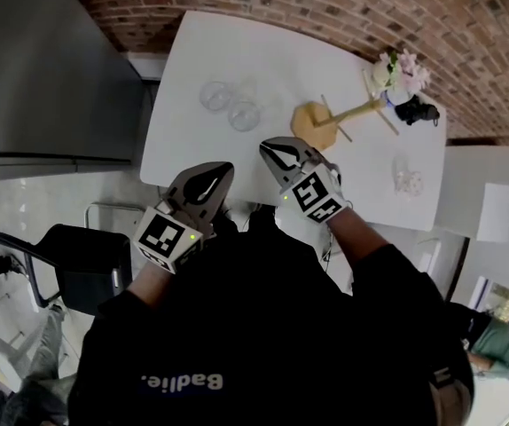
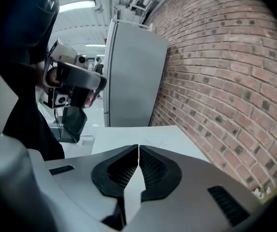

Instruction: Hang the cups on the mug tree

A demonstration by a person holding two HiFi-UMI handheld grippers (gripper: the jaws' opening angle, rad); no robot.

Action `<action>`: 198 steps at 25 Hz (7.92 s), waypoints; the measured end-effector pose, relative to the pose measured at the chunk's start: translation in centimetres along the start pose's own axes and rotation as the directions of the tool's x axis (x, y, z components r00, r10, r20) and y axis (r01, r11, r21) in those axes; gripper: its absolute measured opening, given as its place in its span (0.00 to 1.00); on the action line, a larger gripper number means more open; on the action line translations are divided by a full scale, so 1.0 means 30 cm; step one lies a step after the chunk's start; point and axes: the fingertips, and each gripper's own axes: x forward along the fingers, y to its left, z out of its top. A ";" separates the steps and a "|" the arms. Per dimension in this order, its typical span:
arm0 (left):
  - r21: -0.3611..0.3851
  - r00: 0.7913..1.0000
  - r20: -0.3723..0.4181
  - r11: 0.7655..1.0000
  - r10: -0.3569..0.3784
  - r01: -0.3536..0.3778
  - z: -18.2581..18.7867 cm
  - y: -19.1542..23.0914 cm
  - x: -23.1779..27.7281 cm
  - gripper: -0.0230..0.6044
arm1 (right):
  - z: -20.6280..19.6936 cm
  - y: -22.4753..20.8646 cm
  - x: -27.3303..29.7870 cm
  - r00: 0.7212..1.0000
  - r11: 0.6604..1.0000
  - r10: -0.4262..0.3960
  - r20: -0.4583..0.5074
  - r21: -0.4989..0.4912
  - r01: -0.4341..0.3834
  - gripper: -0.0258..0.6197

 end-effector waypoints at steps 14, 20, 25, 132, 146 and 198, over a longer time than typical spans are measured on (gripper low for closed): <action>-0.031 0.995 0.053 0.997 0.079 -0.078 0.006 0.003 -0.018 0.04 | -0.191 -0.050 0.224 0.966 0.903 0.002 -0.260 -0.413 -0.113 0.14; -0.036 0.992 0.064 0.993 0.112 -0.109 0.000 -0.001 -0.043 0.04 | -0.263 -0.057 0.292 0.939 0.834 -0.005 -0.343 -0.519 -0.185 0.26; -0.046 0.987 0.084 0.990 0.140 -0.136 -0.004 0.007 -0.060 0.04 | -0.296 -0.056 0.353 0.919 0.752 -0.013 -0.395 -0.609 -0.252 0.28; -0.010 0.918 0.092 0.921 -0.386 0.389 0.099 -0.237 0.230 0.51 | 0.161 0.028 -0.505 0.796 0.842 0.365 0.484 0.194 -0.504 0.12; -0.004 0.978 0.068 0.980 -0.199 0.200 0.082 -0.290 0.368 0.51 | 0.012 -0.076 -0.549 0.643 0.723 0.446 0.622 0.174 -0.669 0.13; 0.035 0.994 -0.001 0.994 0.108 -0.108 0.041 -0.236 0.649 0.50 | -0.207 -0.306 -0.458 0.384 0.410 0.562 0.733 0.157 -0.899 0.16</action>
